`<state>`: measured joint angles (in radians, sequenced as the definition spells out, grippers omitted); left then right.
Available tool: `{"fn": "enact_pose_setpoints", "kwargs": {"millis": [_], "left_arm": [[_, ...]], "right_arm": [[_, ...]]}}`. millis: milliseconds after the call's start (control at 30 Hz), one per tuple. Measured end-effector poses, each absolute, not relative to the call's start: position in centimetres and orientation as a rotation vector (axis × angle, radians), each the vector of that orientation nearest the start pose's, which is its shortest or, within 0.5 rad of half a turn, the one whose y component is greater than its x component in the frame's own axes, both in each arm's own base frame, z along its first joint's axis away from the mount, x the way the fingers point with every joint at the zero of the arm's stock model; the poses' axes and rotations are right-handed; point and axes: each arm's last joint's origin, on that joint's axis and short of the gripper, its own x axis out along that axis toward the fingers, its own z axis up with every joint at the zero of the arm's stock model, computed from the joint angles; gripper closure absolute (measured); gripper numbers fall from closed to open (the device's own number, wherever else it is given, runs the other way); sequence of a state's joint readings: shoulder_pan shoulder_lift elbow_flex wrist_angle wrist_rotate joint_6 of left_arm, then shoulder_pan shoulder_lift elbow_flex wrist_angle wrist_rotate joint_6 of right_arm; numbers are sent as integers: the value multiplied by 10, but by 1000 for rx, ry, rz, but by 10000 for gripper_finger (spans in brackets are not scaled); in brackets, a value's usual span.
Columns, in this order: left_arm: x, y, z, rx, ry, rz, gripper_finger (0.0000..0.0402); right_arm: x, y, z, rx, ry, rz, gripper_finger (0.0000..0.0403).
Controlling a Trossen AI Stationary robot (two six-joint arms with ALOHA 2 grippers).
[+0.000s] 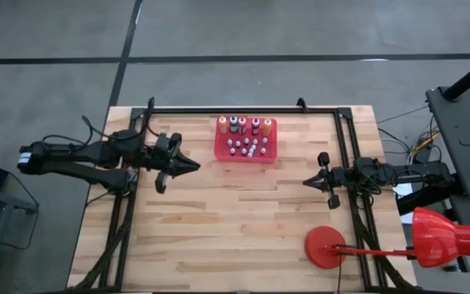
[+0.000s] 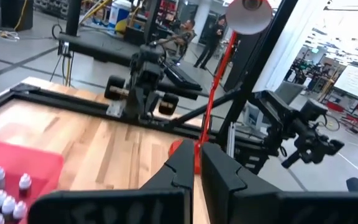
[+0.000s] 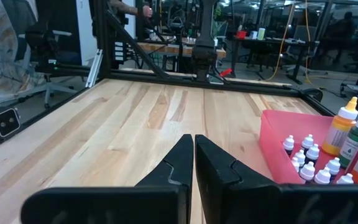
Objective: Pick & Place food coloring
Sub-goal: Return to Home Position
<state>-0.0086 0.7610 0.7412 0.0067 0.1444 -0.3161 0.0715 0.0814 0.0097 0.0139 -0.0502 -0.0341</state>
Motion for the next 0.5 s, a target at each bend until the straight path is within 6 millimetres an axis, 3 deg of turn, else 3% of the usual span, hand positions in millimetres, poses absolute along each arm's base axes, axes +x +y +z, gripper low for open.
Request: {"fn": "enact_pose_setpoints", "kwargs": {"millis": [200,500], "left_arm": [[155,-6,316,-316,30,-156,401],[131,-6,302,-257,-39,-167,401]], "right_arm": [[102,9,162,-37,56,123,394],[102,9,162,-37,56,122,394]]}}
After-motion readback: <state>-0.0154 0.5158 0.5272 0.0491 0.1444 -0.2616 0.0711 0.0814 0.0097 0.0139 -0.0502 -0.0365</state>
